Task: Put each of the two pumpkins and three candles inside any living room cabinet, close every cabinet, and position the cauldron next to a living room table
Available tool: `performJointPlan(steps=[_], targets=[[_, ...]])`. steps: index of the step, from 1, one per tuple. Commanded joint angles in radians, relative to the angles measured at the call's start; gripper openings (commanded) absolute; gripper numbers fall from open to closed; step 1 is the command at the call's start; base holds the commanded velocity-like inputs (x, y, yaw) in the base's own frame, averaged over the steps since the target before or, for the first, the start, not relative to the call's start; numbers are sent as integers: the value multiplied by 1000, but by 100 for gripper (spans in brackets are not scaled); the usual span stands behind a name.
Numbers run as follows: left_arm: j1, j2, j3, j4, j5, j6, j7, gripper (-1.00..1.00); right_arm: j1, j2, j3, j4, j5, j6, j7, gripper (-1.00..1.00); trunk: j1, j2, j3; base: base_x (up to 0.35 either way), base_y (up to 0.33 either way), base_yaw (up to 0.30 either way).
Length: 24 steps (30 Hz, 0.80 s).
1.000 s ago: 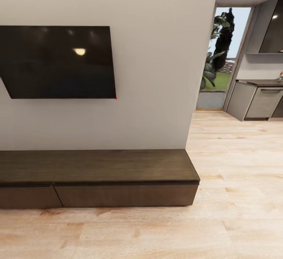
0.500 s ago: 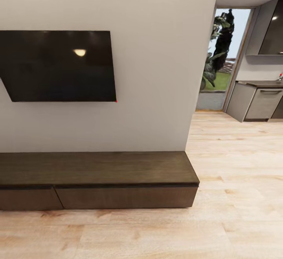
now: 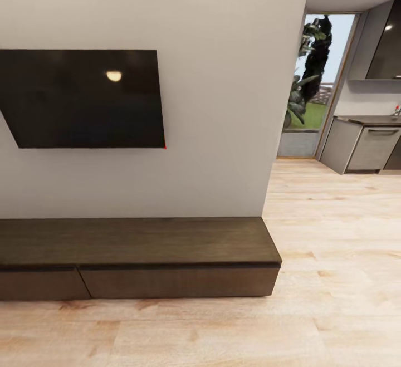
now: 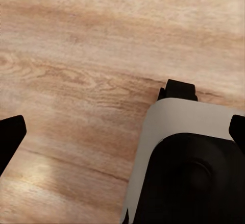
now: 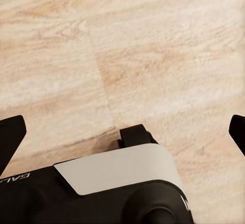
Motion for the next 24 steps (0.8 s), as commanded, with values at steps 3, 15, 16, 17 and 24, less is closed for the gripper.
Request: performJointPlan(steps=[3, 15, 16, 17, 24], targets=[[0, 0, -9, -1, 9, -2, -2, 100, 0, -1, 9, 0, -8, -2, -1, 100, -12, 21, 9, 0, 0, 0], [11, 3, -31, 7, 10, 0, -154, 100, 26, -31, 10, 0, -6, 6, 178, 100, -58, 105, 45, 0, 0, 0], [12, 3, -32, 7, 9, 0, -155, 100, 27, -32, 10, 0, -6, 7, 181, 100, -62, 112, 48, 0, 0, 0], [14, 2, -33, 7, 9, 0, -155, 100, 27, -33, 10, 0, -5, 8, 182, 100, -62, 112, 48, 0, 0, 0], [18, 3, -37, 7, 9, -1, -157, 100, 27, -33, 10, 0, -7, 12, 175, 100, -62, 112, 48, 0, 0, 0]])
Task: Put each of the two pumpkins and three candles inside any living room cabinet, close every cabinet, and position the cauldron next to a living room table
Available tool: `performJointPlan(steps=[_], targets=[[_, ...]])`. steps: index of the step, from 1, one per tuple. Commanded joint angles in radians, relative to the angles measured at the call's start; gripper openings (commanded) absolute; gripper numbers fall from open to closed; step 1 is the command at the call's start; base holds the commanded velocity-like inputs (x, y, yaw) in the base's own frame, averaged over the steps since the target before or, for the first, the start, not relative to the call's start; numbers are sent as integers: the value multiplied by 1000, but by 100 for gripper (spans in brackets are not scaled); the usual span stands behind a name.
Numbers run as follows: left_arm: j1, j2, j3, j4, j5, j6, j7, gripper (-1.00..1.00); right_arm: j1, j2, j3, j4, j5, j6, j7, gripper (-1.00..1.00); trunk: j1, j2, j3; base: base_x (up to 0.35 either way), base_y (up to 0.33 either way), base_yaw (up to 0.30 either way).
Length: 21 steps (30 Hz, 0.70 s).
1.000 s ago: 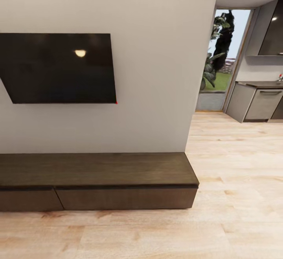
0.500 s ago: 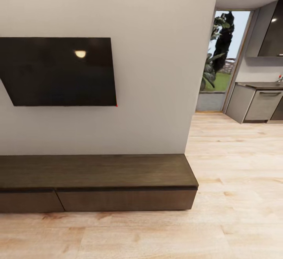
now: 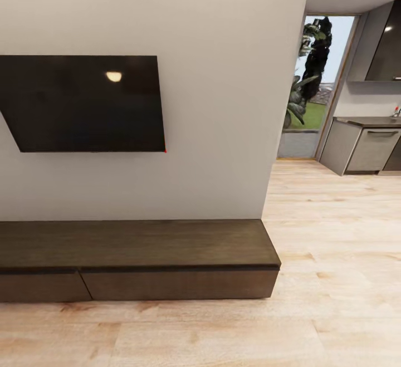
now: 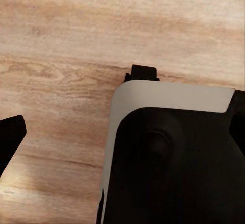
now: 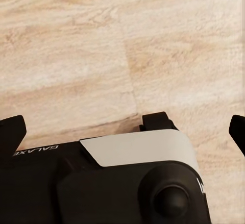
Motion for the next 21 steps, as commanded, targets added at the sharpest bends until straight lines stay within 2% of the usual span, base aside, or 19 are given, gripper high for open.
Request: performJointPlan(steps=[1, 21], targets=[[0, 0, -9, -1, 8, -2, 3, 100, 0, 1, 8, 0, -6, -2, -5, 100, 0, 0, -1, 0, 0, 0], [-1, -5, -8, -4, 12, -1, 12, 100, 0, 4, 8, -3, -1, -9, -8, 100, 0, 0, -1, 0, 0, 0]])
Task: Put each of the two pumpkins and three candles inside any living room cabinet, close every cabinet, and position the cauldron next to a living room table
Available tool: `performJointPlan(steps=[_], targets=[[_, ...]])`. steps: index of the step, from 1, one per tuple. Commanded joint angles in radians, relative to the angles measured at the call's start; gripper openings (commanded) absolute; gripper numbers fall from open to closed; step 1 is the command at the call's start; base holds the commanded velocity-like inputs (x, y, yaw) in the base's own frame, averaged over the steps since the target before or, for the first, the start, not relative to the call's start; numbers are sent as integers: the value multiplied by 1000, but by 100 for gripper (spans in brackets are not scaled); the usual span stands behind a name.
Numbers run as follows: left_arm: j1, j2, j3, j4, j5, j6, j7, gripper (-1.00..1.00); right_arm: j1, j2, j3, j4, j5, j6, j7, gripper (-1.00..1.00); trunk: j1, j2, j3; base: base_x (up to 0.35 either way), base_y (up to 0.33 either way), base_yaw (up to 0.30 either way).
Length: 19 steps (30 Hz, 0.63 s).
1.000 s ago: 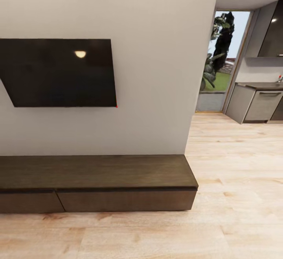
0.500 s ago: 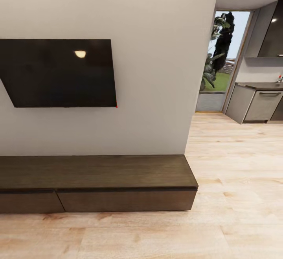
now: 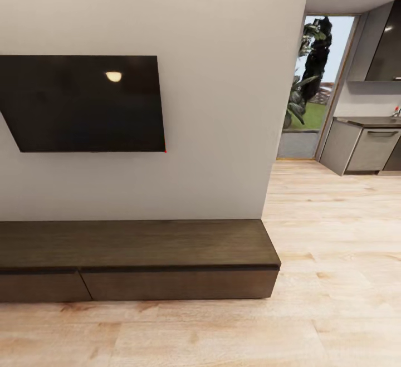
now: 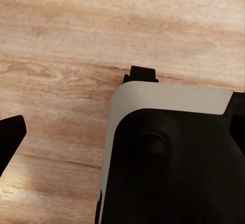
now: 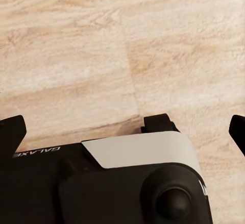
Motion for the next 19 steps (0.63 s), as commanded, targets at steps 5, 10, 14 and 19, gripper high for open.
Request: performJointPlan(steps=[5, 10, 14, 19], targets=[[0, 1, -9, -1, 10, -2, 3, 100, 0, 0, 8, -1, -5, -5, -4, 100, 0, -1, -1, 0, 0, 0], [0, 1, -9, -1, 7, -2, 3, 100, 0, 0, 8, -1, -5, -5, -4, 100, 0, -1, -1, 0, 0, 0], [0, 1, -9, -1, 8, -2, 3, 100, 0, 0, 8, -1, -6, -5, -4, 100, 0, -1, -1, 0, 0, 0], [0, 1, -8, -1, 6, -2, 3, 100, 0, 0, 8, -1, -6, -5, -4, 100, 0, -1, -1, 0, 0, 0]])
